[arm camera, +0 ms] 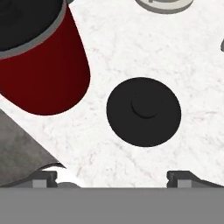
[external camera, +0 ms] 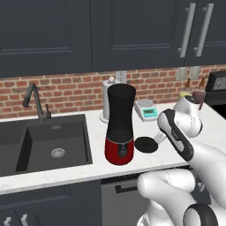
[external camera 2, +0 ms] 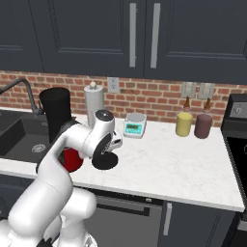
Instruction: Close the lid blender by securely placing the lid on top.
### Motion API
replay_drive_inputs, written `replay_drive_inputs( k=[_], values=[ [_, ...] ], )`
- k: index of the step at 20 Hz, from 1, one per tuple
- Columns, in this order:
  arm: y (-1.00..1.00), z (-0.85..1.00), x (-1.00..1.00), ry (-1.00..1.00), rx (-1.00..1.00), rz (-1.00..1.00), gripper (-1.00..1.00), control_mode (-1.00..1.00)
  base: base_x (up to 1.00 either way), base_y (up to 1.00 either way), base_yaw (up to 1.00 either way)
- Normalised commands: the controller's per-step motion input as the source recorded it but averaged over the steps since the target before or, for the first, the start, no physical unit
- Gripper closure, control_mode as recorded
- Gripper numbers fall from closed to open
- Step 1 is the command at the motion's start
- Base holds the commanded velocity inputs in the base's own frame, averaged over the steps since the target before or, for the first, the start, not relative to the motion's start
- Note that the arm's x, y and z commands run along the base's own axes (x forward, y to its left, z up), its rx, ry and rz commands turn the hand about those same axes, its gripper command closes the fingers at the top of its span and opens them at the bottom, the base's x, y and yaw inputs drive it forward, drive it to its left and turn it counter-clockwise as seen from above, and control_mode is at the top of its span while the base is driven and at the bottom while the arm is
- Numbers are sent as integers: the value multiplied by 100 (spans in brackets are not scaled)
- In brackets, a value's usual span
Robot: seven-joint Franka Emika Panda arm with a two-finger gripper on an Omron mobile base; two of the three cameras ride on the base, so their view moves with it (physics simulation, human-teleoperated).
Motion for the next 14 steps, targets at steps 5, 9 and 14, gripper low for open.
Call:
replay_drive_inputs(
  k=[5, 9, 14],
  values=[
    [0, -15, 16, 11, -10, 18, -100, -100, 0, 0, 0],
    [6, -22, 34, 6, -10, 12, -100, -100, 0, 0, 0],
    [2, -12, 38, 3, -5, 8, -100, -100, 0, 0, 0]
  ],
)
